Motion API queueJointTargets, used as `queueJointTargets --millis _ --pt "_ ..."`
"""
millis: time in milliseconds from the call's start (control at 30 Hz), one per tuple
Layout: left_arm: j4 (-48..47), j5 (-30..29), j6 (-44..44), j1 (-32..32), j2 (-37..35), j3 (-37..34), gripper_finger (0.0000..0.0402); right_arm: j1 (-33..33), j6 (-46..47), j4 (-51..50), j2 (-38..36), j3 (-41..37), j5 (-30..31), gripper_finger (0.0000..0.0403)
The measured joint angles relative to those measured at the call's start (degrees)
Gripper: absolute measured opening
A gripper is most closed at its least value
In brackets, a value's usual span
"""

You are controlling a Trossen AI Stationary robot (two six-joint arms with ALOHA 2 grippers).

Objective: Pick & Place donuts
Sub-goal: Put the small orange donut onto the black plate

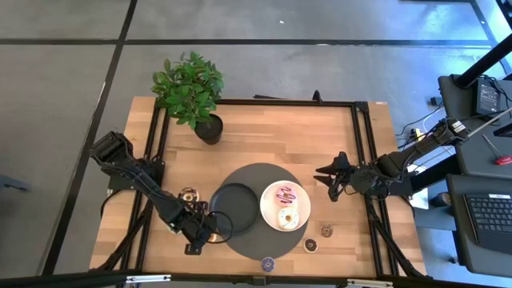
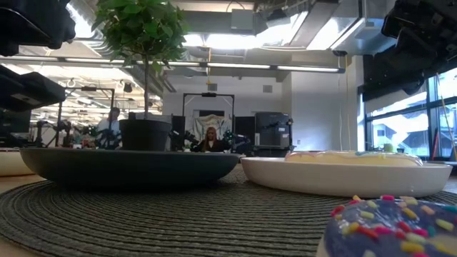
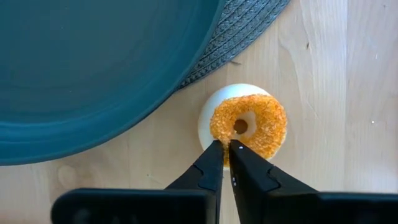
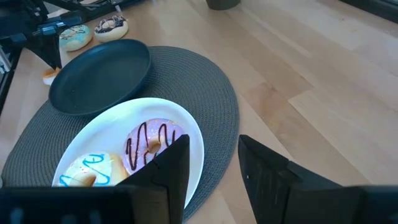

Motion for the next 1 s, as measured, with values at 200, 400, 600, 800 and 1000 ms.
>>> queueJointTargets --millis 200,400,600,800,1000 --pt "-0.63 3.76 0.01 0.11 -1.68 -0.04 0.0006 0.0 -0.02 0.0 0.0 0.0 0.0 0.0139" --pt "-1.21 3.03 0.31 0.47 -5.56 -0.04 0.0005 0.0 -0.04 -0.13 0.0 0.0 -0.02 0.0139" --pt "-1.31 -0.82 2.64 2.57 -10.18 -0.04 0.0004 0.0 -0.04 -0.52 0.0 -0.02 -0.02 0.0139" --pt "0.51 -6.9 5.88 7.19 -13.08 -0.03 0.0003 0.0 -0.15 -0.52 0.0 -0.02 0.0 0.0139" --pt "0.37 -6.62 5.95 13.73 -11.75 0.0 0.0005 0.0 -0.11 -0.5 0.0 -0.02 0.01 0.0139"
